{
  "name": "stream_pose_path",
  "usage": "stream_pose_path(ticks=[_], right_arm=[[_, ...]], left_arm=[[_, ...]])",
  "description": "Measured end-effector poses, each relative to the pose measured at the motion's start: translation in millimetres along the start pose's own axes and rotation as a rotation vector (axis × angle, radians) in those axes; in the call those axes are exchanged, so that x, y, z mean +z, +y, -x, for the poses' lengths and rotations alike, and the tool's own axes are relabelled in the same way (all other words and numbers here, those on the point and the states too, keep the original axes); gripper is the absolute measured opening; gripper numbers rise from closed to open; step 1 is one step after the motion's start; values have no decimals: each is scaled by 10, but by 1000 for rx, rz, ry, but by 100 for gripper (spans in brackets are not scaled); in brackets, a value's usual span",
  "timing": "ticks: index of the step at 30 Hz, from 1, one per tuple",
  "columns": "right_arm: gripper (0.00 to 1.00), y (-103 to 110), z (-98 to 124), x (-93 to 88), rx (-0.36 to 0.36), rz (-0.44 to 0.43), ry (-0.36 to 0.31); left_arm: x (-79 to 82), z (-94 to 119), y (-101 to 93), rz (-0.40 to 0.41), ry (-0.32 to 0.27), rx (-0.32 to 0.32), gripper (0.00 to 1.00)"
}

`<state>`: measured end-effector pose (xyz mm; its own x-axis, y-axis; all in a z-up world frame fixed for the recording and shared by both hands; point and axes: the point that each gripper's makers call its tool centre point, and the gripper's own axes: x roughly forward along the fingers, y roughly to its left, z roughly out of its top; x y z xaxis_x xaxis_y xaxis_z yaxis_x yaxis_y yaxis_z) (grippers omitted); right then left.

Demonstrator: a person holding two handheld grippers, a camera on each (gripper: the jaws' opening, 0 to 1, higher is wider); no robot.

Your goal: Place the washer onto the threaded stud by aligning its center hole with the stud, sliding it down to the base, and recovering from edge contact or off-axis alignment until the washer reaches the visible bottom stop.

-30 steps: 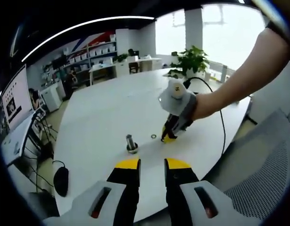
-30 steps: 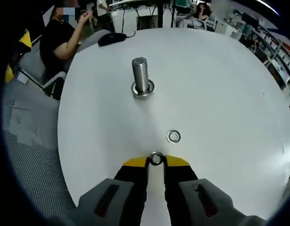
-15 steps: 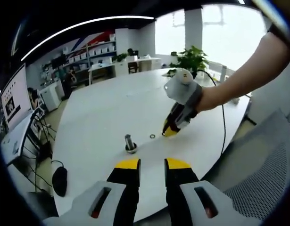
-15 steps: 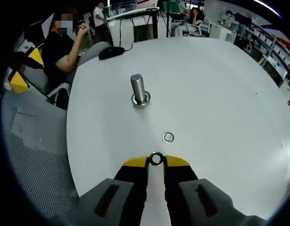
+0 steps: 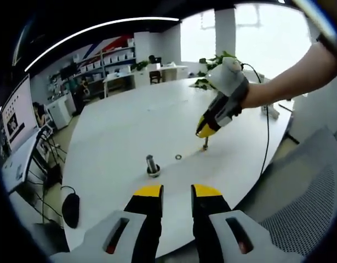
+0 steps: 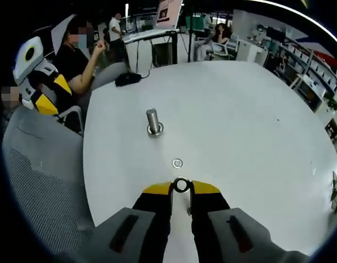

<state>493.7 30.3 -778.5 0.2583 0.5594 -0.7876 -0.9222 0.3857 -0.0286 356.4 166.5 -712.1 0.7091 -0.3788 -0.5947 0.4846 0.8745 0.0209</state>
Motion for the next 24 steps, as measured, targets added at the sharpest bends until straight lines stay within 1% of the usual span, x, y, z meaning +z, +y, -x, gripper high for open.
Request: stream_pose_path(ticks=[4, 7, 9, 11, 16, 21, 24], right_arm=[[14, -140, 128, -37, -26, 0, -9], [14, -273, 212, -98, -52, -27, -15], [14, -324, 238, -138, -55, -57, -14], [14, -359, 260, -191, -62, -57, -8], [14, -314, 229, -267, -43, -54, 15], [14, -237, 139, -391, -24, -2, 65], [14, -212, 95, -424, -10, -11, 70]], left_arm=[[-3, 0, 8, -1, 3, 4, 18], [-2, 5, 7, -6, 4, 8, 18], [-4, 4, 8, -10, 5, 10, 18], [-1, 5, 12, -11, 5, 14, 18], [-12, 3, 22, -11, 11, 20, 18], [-41, -7, 17, -20, 25, 21, 18], [-53, -15, 10, -30, 33, 22, 18]])
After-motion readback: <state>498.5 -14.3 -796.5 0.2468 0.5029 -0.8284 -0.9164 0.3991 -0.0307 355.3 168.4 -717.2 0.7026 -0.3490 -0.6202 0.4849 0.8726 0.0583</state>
